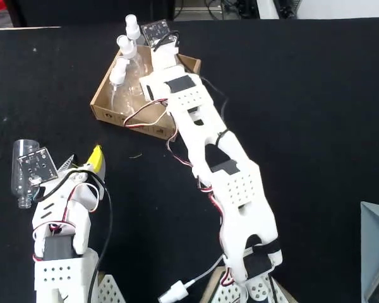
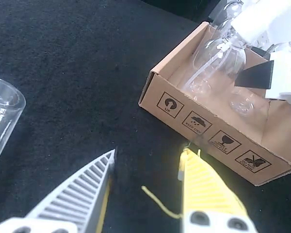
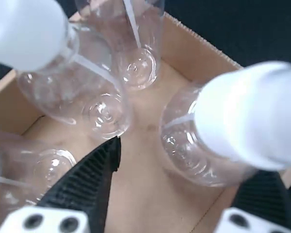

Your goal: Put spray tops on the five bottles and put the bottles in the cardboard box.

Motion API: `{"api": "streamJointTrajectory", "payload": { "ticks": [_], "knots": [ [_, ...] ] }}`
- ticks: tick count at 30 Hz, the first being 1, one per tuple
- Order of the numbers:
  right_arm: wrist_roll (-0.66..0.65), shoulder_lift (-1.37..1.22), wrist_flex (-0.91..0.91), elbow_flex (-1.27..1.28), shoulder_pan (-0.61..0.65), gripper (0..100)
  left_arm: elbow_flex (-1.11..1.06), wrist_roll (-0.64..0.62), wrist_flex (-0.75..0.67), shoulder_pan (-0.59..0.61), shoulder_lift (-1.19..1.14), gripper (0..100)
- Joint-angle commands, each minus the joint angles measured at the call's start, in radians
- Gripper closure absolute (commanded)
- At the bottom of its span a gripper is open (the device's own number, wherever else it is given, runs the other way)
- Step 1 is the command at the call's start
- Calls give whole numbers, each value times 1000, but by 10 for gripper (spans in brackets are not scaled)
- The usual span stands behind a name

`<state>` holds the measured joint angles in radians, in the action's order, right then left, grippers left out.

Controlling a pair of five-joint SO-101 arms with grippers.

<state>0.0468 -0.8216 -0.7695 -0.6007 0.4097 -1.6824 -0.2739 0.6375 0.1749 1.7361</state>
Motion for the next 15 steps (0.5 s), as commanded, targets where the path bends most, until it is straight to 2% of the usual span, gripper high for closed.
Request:
{"api": "streamJointTrajectory", "payload": {
  "ticks": [1,7,15],
  "knots": [
    [8,104,-6,-39,14,663,-22,8,-2,-4,15,802],
    [9,110,-31,-50,12,771,-22,8,-2,-4,15,802],
    [9,110,-34,-50,2,778,-22,8,-2,-4,15,802]
  ]
}}
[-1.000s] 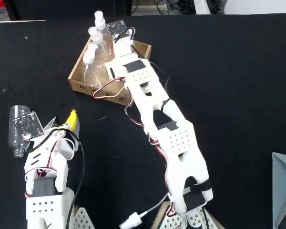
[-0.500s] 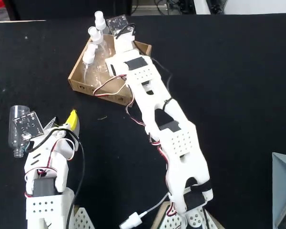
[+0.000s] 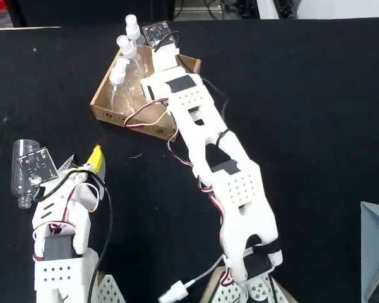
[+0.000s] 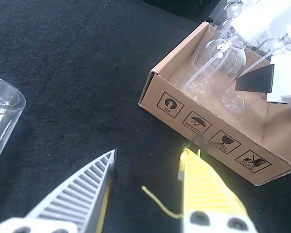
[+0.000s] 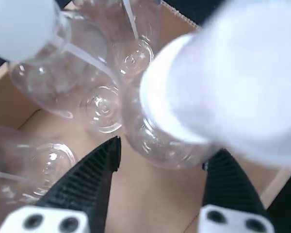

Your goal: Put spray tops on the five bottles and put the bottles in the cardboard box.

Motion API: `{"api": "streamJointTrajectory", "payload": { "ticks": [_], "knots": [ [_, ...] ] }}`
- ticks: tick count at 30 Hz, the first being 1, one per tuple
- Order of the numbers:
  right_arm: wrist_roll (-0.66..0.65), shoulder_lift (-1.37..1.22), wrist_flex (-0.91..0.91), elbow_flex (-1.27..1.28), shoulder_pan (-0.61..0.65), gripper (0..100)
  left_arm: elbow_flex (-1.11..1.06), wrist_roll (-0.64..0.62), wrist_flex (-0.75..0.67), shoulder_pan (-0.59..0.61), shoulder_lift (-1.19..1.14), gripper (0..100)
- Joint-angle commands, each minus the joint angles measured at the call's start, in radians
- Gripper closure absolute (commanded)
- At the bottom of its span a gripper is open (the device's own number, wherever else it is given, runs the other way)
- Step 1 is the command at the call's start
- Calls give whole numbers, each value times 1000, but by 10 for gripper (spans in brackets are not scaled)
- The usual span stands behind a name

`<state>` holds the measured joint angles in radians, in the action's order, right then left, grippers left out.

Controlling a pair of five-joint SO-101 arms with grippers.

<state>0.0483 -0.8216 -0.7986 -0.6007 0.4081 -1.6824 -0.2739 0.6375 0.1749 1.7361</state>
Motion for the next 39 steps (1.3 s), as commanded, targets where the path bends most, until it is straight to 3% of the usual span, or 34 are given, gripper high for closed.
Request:
{"api": "streamJointTrajectory", "payload": {
  "ticks": [1,17,30,39],
  "knots": [
    [6,111,-6,-50,2,778,-22,8,-2,-4,15,802],
    [3,219,-176,-59,-9,778,-22,8,-2,-4,15,802],
    [-32,292,-537,-278,-6,783,-22,8,-2,-1,17,802],
    [-60,295,-769,-503,14,783,5,8,-2,97,18,802]
  ]
}}
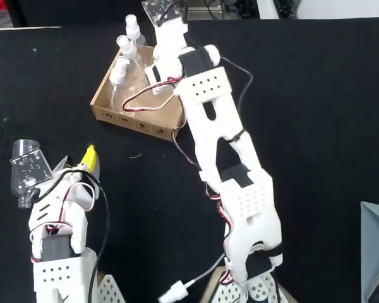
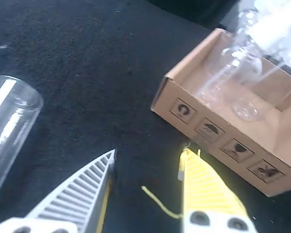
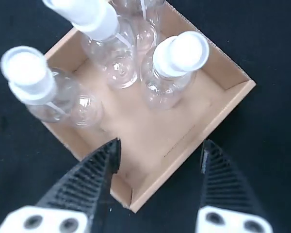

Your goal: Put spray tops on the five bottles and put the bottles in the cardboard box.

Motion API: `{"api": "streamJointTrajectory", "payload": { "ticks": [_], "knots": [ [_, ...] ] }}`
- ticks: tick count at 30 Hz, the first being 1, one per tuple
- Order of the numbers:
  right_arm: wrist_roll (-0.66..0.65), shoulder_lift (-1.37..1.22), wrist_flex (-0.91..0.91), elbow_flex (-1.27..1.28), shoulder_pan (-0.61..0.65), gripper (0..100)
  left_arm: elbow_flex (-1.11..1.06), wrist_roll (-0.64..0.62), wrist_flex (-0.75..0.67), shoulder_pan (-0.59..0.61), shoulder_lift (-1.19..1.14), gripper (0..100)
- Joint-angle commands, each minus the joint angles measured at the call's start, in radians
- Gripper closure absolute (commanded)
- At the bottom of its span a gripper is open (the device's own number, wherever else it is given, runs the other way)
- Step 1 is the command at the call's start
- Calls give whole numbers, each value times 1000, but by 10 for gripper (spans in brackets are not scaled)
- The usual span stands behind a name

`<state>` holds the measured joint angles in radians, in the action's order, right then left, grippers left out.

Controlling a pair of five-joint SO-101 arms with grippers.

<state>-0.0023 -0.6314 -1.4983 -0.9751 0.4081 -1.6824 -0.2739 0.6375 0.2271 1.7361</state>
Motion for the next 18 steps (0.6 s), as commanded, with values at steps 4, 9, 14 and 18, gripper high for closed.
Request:
{"api": "streamJointTrajectory", "payload": {
  "ticks": [4,9,14,18],
  "knots": [
    [-9,99,-161,-239,43,782,10,8,-8,85,18,802],
    [-9,99,-242,-337,80,782,25,8,-2,127,18,802],
    [-8,104,-261,-363,104,783,31,8,-9,208,18,800],
    [-8,105,-264,-363,104,783,33,12,-9,237,18,798]
  ]
}}
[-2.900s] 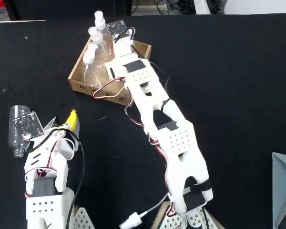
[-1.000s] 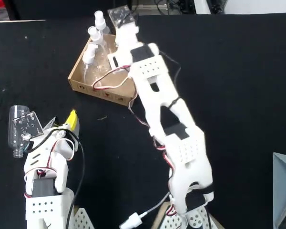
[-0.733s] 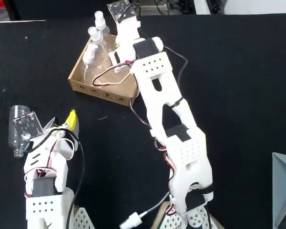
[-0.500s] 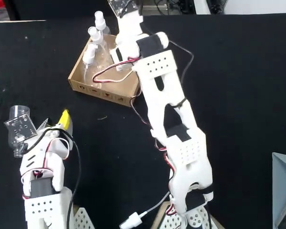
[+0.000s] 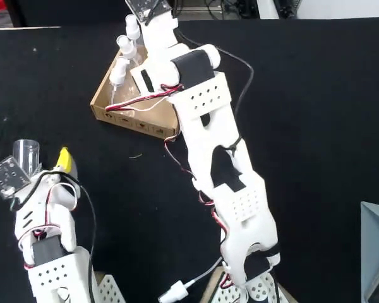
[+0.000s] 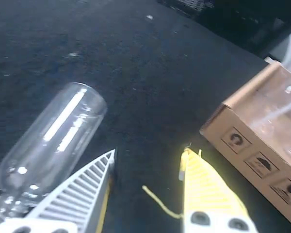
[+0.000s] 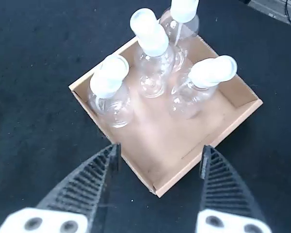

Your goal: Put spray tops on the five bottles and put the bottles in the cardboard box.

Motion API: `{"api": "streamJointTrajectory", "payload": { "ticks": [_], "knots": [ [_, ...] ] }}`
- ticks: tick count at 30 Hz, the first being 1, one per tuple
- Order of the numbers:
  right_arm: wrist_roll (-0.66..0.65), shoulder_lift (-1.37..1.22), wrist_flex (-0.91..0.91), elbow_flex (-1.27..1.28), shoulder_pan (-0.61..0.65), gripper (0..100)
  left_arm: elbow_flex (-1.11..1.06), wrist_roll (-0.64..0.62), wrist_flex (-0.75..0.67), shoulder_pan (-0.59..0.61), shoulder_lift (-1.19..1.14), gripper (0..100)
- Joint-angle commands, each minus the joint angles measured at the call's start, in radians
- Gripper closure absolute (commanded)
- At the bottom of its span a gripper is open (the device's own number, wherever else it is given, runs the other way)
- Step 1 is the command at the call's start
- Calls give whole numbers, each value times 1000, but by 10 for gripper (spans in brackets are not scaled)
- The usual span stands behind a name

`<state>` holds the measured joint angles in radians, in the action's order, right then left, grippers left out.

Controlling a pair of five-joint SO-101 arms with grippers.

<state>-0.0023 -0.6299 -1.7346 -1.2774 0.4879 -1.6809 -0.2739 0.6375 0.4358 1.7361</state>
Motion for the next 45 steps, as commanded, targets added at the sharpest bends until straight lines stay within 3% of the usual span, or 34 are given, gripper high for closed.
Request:
{"api": "streamJointTrajectory", "payload": {
  "ticks": [1,5,11,45],
  "knots": [
    [-8,104,-29,-61,25,783,31,29,-9,30,18,798],
    [-8,105,-32,-61,25,783,30,124,-9,31,18,801],
    [-9,197,-32,39,34,782,27,147,-9,31,18,799],
    [-430,921,-25,1288,80,783,22,149,-9,33,18,798]
  ]
}}
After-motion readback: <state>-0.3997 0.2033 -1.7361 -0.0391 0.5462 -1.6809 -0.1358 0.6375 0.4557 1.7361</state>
